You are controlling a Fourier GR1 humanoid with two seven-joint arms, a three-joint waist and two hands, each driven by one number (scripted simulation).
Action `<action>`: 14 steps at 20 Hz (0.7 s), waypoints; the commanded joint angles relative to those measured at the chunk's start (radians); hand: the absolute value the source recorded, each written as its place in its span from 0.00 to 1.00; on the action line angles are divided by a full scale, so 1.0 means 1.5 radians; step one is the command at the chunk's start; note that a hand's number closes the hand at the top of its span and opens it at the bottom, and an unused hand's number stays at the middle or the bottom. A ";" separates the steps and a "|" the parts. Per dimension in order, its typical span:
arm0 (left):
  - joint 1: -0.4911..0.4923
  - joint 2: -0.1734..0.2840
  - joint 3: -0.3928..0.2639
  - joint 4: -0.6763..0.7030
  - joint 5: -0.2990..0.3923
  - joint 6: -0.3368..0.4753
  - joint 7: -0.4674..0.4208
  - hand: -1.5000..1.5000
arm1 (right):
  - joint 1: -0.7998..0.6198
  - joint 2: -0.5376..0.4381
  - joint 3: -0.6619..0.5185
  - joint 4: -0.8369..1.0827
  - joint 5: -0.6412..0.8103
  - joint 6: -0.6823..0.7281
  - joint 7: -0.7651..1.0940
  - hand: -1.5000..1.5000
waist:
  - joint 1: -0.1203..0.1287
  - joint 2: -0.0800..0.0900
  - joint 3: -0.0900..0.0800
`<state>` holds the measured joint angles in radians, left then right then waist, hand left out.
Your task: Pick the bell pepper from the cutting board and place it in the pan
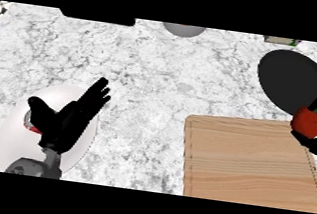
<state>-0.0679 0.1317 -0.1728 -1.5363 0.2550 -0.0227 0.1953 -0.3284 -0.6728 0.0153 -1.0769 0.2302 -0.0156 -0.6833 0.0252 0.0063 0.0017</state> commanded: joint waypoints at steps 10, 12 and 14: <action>-0.044 -0.014 -0.009 -0.031 -0.009 0.012 0.050 0.50 | -0.271 0.067 -0.115 0.449 0.024 -0.135 -0.139 1.00 | 0.030 0.013 0.003; -0.039 -0.004 -0.011 -0.037 -0.002 -0.007 0.053 0.50 | -0.309 0.080 -0.109 0.481 0.042 -0.162 -0.127 1.00 | 0.040 0.015 0.003; -0.044 -0.024 -0.012 0.013 -0.009 -0.007 0.012 0.50 | -0.349 0.070 -0.110 0.509 0.047 -0.152 -0.116 1.00 | 0.040 0.019 0.002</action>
<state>-0.1243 0.1075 -0.1854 -1.5440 0.2444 -0.0242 0.2328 -0.7558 -0.5604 -0.1357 -0.4208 0.2854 -0.2339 -0.8514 0.0717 0.0271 0.0049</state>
